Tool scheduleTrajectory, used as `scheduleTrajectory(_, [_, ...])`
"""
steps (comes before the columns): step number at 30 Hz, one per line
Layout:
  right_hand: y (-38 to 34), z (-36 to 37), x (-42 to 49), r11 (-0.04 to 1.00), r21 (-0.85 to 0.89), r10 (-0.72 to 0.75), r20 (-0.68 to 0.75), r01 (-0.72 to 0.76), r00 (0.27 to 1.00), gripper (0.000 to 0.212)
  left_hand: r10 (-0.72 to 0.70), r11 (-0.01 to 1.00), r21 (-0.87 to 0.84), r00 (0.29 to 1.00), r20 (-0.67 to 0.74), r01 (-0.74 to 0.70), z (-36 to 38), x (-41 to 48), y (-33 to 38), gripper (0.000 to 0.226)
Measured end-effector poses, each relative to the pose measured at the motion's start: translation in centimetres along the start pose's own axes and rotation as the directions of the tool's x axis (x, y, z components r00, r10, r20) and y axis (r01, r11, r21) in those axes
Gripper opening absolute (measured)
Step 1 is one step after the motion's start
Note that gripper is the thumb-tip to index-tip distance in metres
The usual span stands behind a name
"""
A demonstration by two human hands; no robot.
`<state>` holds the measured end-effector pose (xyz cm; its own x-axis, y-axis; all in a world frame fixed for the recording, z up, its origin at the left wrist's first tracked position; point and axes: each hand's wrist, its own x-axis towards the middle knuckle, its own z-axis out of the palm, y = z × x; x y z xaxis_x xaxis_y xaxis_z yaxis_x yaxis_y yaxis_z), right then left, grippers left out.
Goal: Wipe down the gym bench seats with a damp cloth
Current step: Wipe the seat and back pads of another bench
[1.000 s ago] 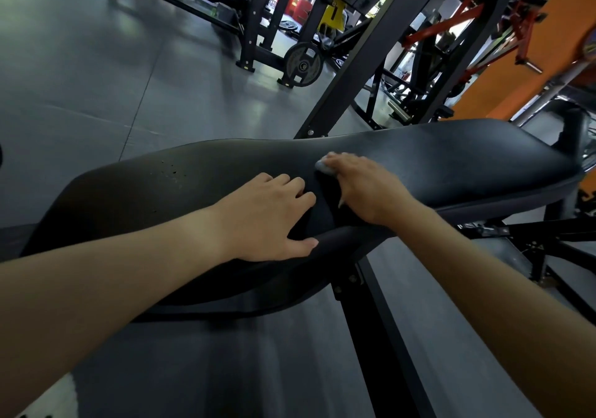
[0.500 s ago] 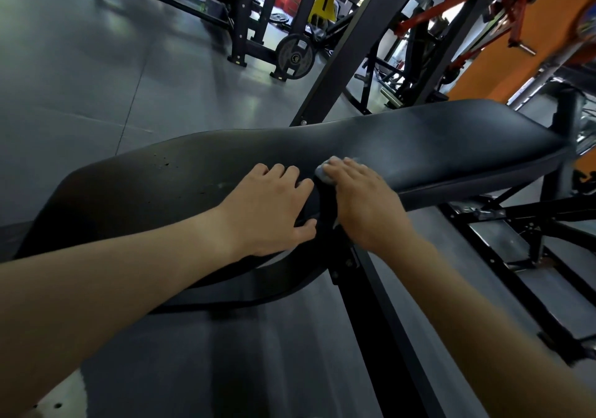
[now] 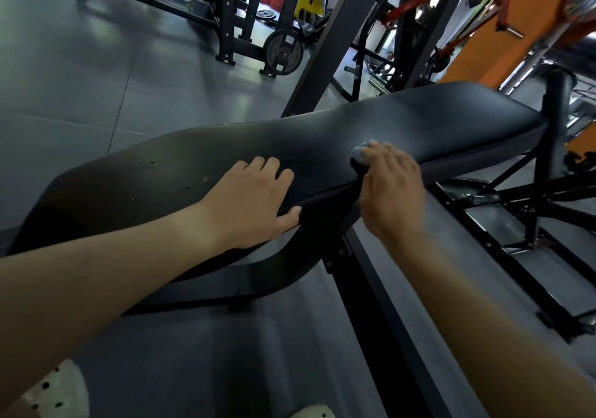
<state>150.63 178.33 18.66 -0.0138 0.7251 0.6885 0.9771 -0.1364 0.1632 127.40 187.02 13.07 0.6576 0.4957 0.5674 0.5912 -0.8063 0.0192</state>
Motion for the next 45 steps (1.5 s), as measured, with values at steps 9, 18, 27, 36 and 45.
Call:
scheduleTrajectory(9, [-2.6,2.3,-2.5,0.971,-0.067,-0.236,-0.15,0.228,0.96,0.035,0.015,1.0,-0.008,1.0,0.026,-0.015,-0.2,0.3,0.0,0.055])
scheduleTrajectory(18, [-3.3,1.9,-1.3,0.989,0.092,0.123,-0.095,-0.114,0.988,0.036,0.055,0.998,-0.024,0.997,0.062,-0.053,-0.3,0.2,-0.6,0.058])
scheduleTrajectory(27, [-6.5,0.7,-2.3,0.957,0.188,-0.257,0.191,0.222,0.947,0.044,0.081,0.996,-0.06,0.987,0.142,-0.073,-0.8,-0.4,-1.6,0.071])
scheduleTrajectory(36, [-6.5,1.8,0.8,0.993,0.045,0.105,0.114,-0.11,0.988,0.034,0.085,0.996,0.018,0.975,0.205,-0.091,-2.2,-1.6,-3.9,0.09])
scheduleTrajectory(45, [-9.0,0.7,0.7,0.98,0.126,-0.195,0.391,0.157,0.9,0.05,0.068,0.997,-0.057,0.967,0.245,-0.056,-2.2,-3.0,-5.1,0.089])
